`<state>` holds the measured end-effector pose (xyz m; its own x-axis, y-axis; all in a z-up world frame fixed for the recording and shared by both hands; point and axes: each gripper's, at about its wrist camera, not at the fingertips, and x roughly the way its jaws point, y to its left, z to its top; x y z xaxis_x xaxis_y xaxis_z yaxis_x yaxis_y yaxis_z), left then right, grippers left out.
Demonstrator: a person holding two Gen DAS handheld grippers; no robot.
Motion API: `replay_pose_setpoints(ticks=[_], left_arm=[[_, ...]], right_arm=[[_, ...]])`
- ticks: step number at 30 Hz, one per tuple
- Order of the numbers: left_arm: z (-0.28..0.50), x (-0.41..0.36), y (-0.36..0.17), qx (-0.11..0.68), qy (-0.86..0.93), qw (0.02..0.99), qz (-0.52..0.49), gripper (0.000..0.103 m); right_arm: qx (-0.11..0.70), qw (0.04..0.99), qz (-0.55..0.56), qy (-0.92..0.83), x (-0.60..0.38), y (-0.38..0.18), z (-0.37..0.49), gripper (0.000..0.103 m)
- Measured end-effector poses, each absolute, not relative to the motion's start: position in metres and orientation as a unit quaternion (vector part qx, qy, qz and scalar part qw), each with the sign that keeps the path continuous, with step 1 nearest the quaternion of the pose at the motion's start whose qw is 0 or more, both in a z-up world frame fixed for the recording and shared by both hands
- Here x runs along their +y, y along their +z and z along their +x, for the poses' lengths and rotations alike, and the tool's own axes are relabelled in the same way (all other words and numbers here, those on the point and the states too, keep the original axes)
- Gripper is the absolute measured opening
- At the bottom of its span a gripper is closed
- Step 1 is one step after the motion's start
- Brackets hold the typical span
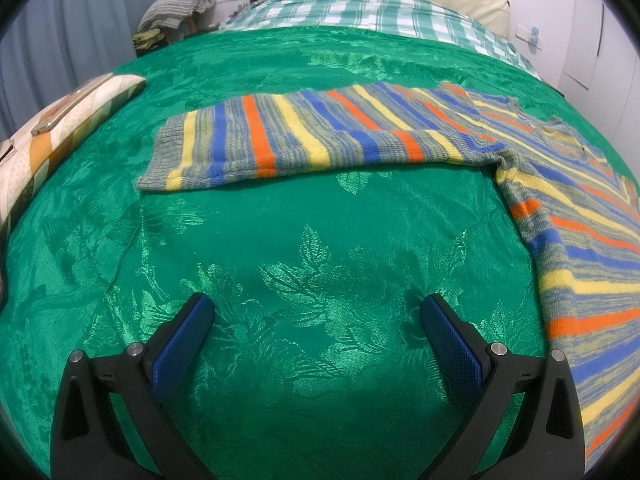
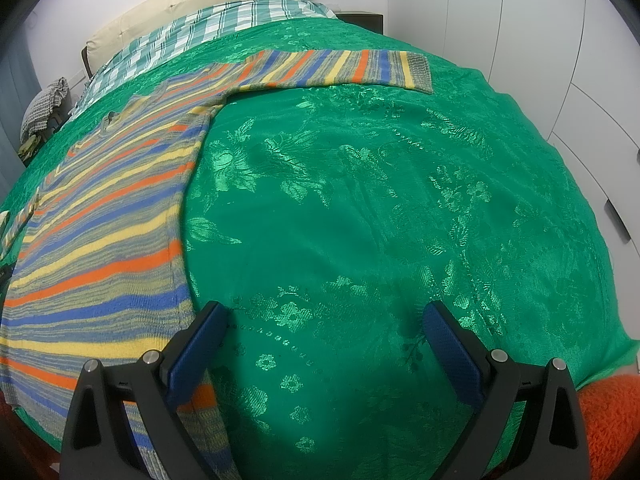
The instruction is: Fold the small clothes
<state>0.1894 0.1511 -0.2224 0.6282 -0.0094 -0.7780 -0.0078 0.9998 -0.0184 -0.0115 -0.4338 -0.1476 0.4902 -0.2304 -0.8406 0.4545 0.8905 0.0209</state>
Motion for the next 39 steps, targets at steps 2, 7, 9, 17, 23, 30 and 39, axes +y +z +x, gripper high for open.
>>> replay_pose_setpoints(ticks=[2,7,9,17,23,30,39], left_arm=[[0.190,0.151,-0.222,0.431,0.000,0.902,-0.010,0.103],[0.190,0.151,-0.222,0.431,0.000,0.902,-0.010,0.103],[0.189,0.152,-0.222,0.431,0.000,0.902,-0.010,0.103],[0.189,0.151,-0.222,0.431,0.000,0.902,-0.010,0.103],[0.189,0.151,-0.222,0.431,0.000,0.902,-0.010,0.103],[0.189,0.151,-0.222,0.431,0.000,0.902,-0.010,0.103],[0.189,0.151,-0.222,0.431,0.000,0.902,-0.010,0.103]], right_arm=[[0.464,0.855,0.120,-0.201,-0.433,-0.148,-0.011,0.098],[0.464,0.855,0.121,-0.201,-0.434,-0.148,-0.012,0.098],[0.463,0.855,0.121,-0.201,-0.434,-0.148,-0.012,0.098],[0.453,0.857,0.152,-0.194,-0.441,-0.140,-0.015,0.097],[0.367,0.872,0.268,-0.185,-0.498,-0.098,-0.034,0.097],[0.341,0.887,0.274,-0.151,-0.617,-0.059,0.042,0.082],[0.430,0.823,0.339,-0.154,-0.697,-0.113,0.161,0.059]])
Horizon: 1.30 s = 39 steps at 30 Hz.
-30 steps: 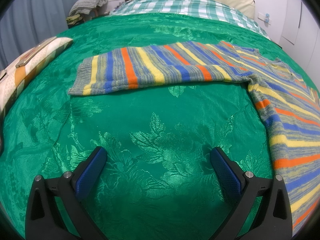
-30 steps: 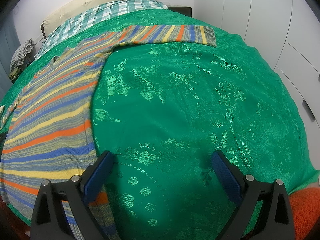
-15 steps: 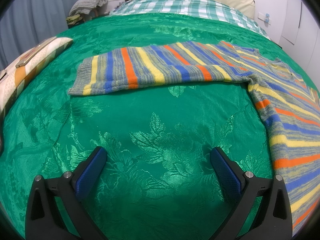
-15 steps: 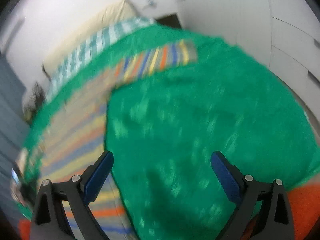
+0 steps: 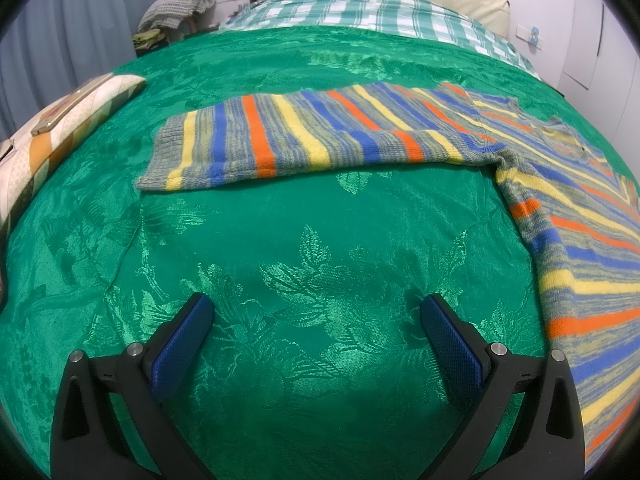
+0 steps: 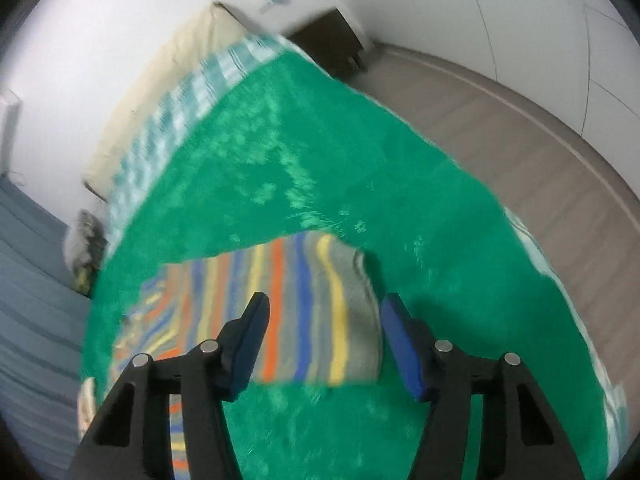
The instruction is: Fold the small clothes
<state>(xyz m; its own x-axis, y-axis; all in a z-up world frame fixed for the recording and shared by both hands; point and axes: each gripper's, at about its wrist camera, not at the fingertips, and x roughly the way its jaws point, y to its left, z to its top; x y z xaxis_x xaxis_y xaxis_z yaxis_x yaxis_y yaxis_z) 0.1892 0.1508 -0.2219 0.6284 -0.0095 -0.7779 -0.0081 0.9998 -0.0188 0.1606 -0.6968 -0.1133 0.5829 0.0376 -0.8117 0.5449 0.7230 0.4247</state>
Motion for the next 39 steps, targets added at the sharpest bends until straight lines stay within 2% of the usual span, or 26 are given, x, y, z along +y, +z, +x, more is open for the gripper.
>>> replay_pose_setpoints(ticks=[1,2,3,4,8,10,14,17,20,24,25,26,27,28,33,37,39], left_arm=[[0.189,0.151,-0.222,0.431,0.000,0.902,-0.010,0.103],[0.189,0.151,-0.222,0.431,0.000,0.902,-0.010,0.103],[0.189,0.151,-0.222,0.431,0.000,0.902,-0.010,0.103],[0.189,0.151,-0.222,0.431,0.000,0.902,-0.010,0.103],[0.189,0.151,-0.222,0.431,0.000,0.902,-0.010,0.103],[0.189,0.151,-0.222,0.431,0.000,0.902,-0.010,0.103],[0.205,0.150,-0.226,0.431,0.001,0.902,-0.008,0.103],[0.205,0.150,-0.226,0.431,0.001,0.902,-0.008,0.103],[0.207,0.149,-0.224,0.431,0.001,0.902,-0.008,0.103],[0.207,0.149,-0.224,0.431,0.001,0.902,-0.009,0.103],[0.207,0.149,-0.224,0.431,0.001,0.902,-0.009,0.103],[0.207,0.149,-0.224,0.431,0.000,0.902,-0.009,0.103],[0.207,0.149,-0.224,0.431,0.000,0.902,-0.009,0.103],[0.208,0.148,-0.224,0.431,0.001,0.902,-0.009,0.103],[0.207,0.147,-0.223,0.431,0.001,0.902,-0.008,0.103],[0.209,0.146,-0.223,0.431,0.002,0.903,-0.007,0.103],[0.209,0.147,-0.223,0.431,0.001,0.902,-0.008,0.103]], right_arm=[[0.435,0.820,0.340,-0.152,-0.696,-0.118,0.168,0.058],[0.443,0.817,0.343,-0.136,-0.692,-0.126,0.179,0.036],[0.457,0.813,0.329,-0.145,-0.690,-0.128,0.185,0.009],[0.456,0.817,0.314,-0.162,-0.689,-0.126,0.187,0.003],[0.449,0.811,0.308,-0.212,-0.692,-0.129,0.183,0.002],[0.454,0.815,0.287,-0.216,-0.684,-0.123,0.189,0.002],[0.428,0.851,0.259,-0.161,-0.645,-0.075,0.210,0.003],[0.408,0.880,0.238,-0.052,-0.582,-0.019,0.242,0.003],[0.414,0.882,0.221,0.050,-0.502,0.007,0.283,0.003],[0.423,0.865,0.233,0.134,-0.411,-0.004,0.330,0.006],[0.432,0.853,0.247,0.157,-0.393,-0.016,0.343,0.020],[0.446,0.839,0.263,0.166,-0.381,-0.029,0.353,0.053],[0.450,0.833,0.275,0.167,-0.373,-0.037,0.350,0.067],[0.450,0.830,0.284,0.170,-0.367,-0.043,0.349,0.069],[0.455,0.833,0.282,0.139,-0.384,-0.057,0.347,0.069],[0.520,0.809,0.262,0.076,-0.418,-0.113,0.331,0.066],[0.562,0.800,0.209,0.007,-0.433,-0.142,0.317,0.059]])
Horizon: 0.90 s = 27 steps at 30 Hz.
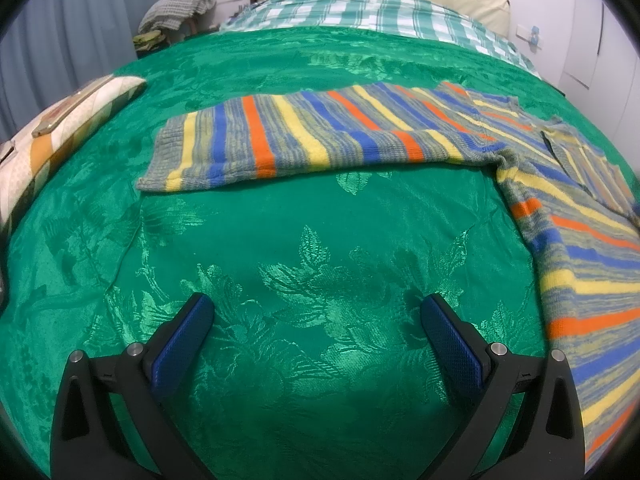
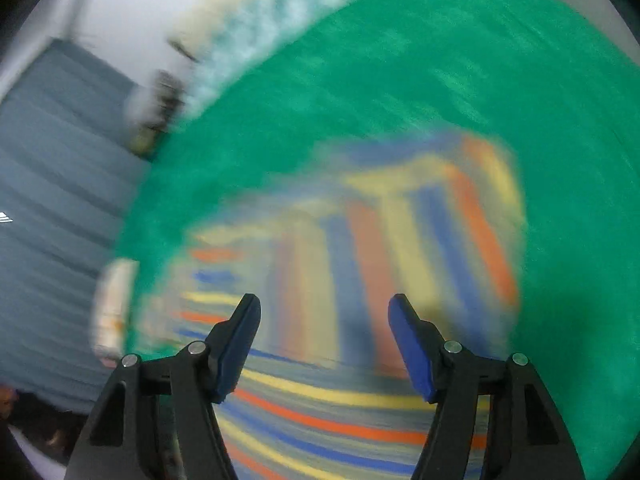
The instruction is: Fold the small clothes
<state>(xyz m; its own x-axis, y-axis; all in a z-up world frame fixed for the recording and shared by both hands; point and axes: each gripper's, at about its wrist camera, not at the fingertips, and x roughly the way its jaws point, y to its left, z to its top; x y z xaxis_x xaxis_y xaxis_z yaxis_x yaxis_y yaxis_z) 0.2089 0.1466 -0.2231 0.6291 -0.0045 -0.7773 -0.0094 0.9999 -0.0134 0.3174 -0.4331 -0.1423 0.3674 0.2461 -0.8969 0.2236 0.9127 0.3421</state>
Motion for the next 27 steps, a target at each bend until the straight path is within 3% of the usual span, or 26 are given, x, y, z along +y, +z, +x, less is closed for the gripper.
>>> replay_pose_setpoints(ticks=[1,2,6,8,9,19,23,27], left_arm=[[0.209,0.146,-0.223,0.431,0.002,0.902,-0.007,0.103],[0.209,0.146,-0.223,0.431,0.002,0.903,-0.007,0.103],[0.209,0.146,-0.223,0.432,0.002,0.902,-0.009,0.103],[0.208,0.146,-0.223,0.437,0.006,0.899,-0.017,0.103],[0.207,0.145,-0.223,0.440,0.010,0.898,-0.021,0.103],[0.197,0.140,-0.224,0.457,0.011,0.889,-0.024,0.103],[0.193,0.141,-0.221,0.458,0.005,0.889,-0.022,0.103],[0.180,0.150,-0.205,0.468,-0.011,0.882,-0.055,0.102]], right_arm=[[0.566,0.804,0.178,-0.028,-0.444,-0.150,0.308,0.044],[0.553,0.816,0.165,-0.035,-0.449,-0.146,0.299,0.020],[0.502,0.854,0.140,0.007,-0.437,-0.110,0.256,0.029],[0.490,0.862,0.122,0.046,-0.419,-0.102,0.224,0.049],[0.489,0.864,0.110,0.053,-0.411,-0.103,0.212,0.051],[0.480,0.875,0.050,-0.039,-0.416,-0.127,0.106,0.052],[0.465,0.880,0.054,-0.079,-0.429,-0.126,0.085,0.062],[0.454,0.880,0.090,-0.103,-0.437,-0.140,0.057,0.063]])
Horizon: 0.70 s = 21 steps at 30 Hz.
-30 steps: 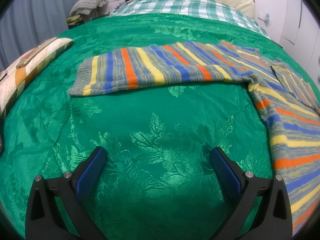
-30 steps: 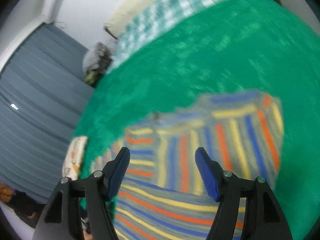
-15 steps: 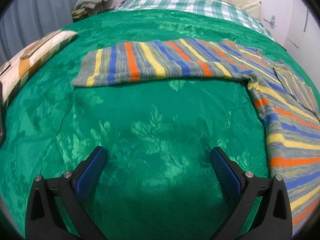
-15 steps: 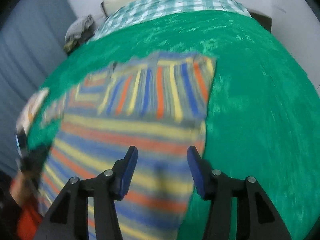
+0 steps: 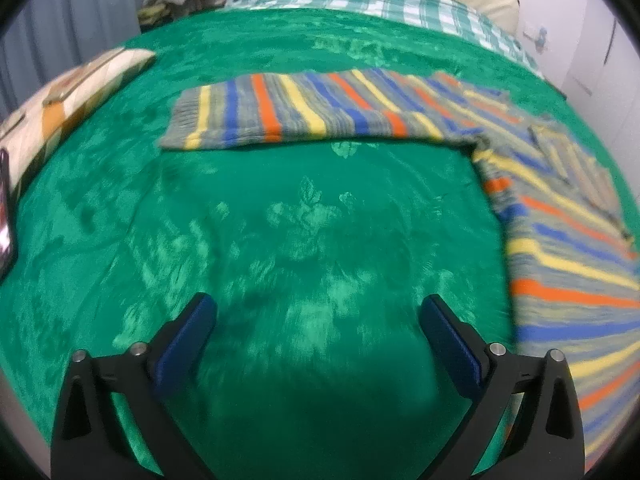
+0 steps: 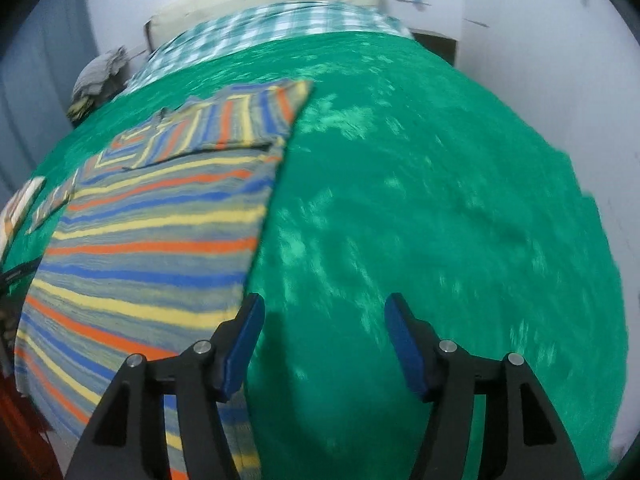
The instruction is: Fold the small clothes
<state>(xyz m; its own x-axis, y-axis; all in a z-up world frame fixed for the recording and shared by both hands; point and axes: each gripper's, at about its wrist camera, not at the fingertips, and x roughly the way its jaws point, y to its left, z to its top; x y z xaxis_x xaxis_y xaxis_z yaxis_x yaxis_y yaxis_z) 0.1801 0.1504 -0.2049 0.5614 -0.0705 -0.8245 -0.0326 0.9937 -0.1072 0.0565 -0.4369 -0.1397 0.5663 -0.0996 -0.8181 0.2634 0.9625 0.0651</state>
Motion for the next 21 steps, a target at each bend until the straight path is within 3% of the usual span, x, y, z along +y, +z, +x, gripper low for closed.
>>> replay_pose_setpoints(ticks=[7,12,14,15,16,17,21], left_arm=[[0.236,0.234,-0.153,0.424,0.026,0.887,-0.181,0.102],[0.304,0.285,-0.190,0.493,0.059,0.829,-0.258,0.096],[0.316,0.282,-0.200,0.505,0.052,0.824,-0.253,0.076],[0.321,0.277,-0.200,0.504,0.046,0.829,-0.238,0.042],[0.325,0.273,-0.199,0.505,0.035,0.832,-0.229,0.002],[0.329,0.268,-0.198,0.510,0.027,0.830,-0.223,0.005],[0.338,0.228,-0.136,0.467,0.010,0.870,-0.160,0.003]], right_arm=[[0.445,0.884,0.096,-0.109,-0.427,-0.148,0.050,0.074],[0.444,0.886,0.069,-0.113,-0.418,-0.154,0.050,0.079],[0.443,0.887,0.065,-0.115,-0.416,-0.155,0.050,0.081],[0.443,0.887,0.064,-0.116,-0.415,-0.156,0.050,0.081],[0.443,0.887,0.061,-0.118,-0.414,-0.156,0.050,0.082],[0.443,0.887,0.059,-0.118,-0.414,-0.157,0.051,0.082],[0.443,0.887,0.060,-0.116,-0.415,-0.157,0.050,0.083]])
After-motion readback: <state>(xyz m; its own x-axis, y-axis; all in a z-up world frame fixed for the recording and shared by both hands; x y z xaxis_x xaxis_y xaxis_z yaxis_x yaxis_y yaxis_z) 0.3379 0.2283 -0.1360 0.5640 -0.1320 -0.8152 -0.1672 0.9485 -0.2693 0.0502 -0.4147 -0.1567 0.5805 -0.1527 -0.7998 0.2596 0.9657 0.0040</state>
